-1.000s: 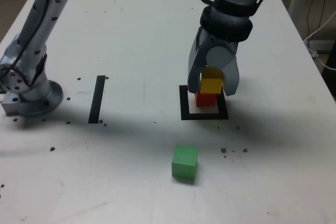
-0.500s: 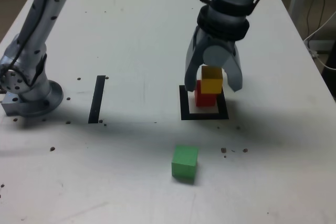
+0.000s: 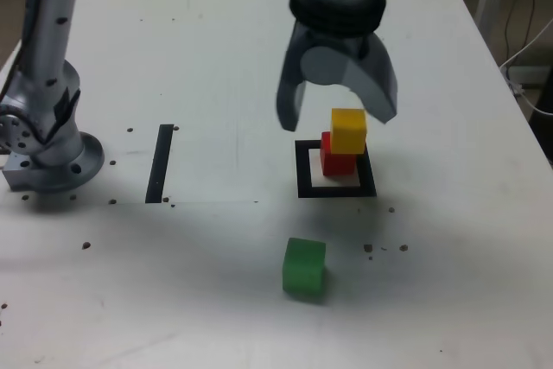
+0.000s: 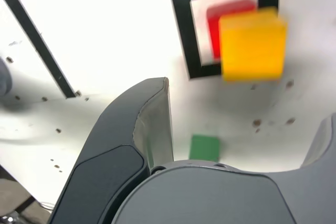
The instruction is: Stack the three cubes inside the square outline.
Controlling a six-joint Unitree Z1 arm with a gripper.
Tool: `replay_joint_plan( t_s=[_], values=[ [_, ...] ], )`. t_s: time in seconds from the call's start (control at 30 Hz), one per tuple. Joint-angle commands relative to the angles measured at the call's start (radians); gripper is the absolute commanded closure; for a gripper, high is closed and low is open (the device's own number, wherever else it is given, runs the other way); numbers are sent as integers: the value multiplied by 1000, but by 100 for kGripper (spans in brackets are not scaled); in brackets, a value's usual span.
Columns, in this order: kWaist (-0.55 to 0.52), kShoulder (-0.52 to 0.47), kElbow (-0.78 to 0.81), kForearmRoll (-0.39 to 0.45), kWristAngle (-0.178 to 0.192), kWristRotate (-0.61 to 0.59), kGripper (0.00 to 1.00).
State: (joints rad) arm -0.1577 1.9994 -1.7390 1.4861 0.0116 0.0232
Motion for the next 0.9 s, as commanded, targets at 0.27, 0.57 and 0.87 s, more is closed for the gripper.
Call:
replay_joint_plan(
  t_s=[0.27,0.57,0.87],
  values=[
    [-227,-23,83,-29,-50,-128,0],
    [-350,43,112,-99,-107,-184,1],
    [-382,115,116,-151,-146,-185,5]
  ],
)
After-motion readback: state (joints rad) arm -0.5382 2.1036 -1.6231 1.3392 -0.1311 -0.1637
